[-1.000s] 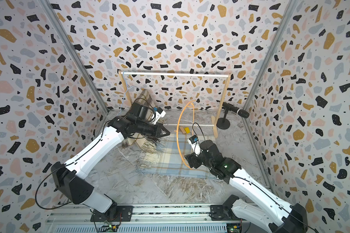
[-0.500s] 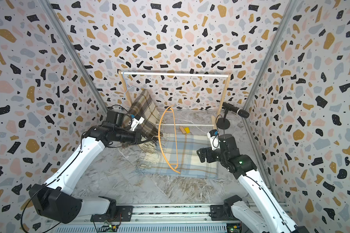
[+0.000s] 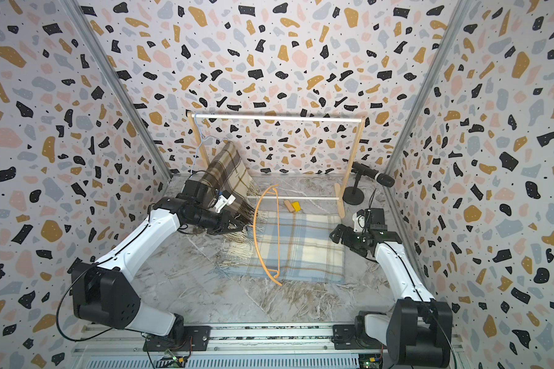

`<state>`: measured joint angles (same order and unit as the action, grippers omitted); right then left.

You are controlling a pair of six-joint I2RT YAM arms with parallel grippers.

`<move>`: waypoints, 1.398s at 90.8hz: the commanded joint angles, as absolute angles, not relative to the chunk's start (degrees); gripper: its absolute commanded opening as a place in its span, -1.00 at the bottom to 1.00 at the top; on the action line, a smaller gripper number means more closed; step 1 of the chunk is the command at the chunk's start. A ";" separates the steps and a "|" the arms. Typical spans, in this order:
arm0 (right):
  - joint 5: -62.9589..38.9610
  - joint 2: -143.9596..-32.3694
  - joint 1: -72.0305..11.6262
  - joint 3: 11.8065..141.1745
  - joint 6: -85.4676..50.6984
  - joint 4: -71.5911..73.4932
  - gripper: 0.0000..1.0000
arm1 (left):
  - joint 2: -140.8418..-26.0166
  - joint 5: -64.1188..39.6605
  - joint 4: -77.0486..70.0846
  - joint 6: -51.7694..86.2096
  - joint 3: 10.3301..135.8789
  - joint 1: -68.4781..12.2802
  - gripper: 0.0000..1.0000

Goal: Hang the scarf on the hanger

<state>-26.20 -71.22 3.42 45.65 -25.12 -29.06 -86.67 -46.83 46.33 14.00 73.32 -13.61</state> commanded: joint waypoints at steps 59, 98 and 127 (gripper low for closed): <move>-42.95 -85.73 7.12 31.53 -38.56 -0.49 0.51 | -98.42 -48.32 38.74 13.41 75.88 -15.81 -1.00; -50.39 -82.95 6.54 30.32 -44.16 12.49 -0.80 | -102.68 -48.22 38.16 14.25 79.37 -18.76 -1.00; -47.18 -74.47 -2.74 33.91 -51.98 13.43 -1.00 | -104.55 -47.55 37.80 14.39 79.81 -19.06 -1.00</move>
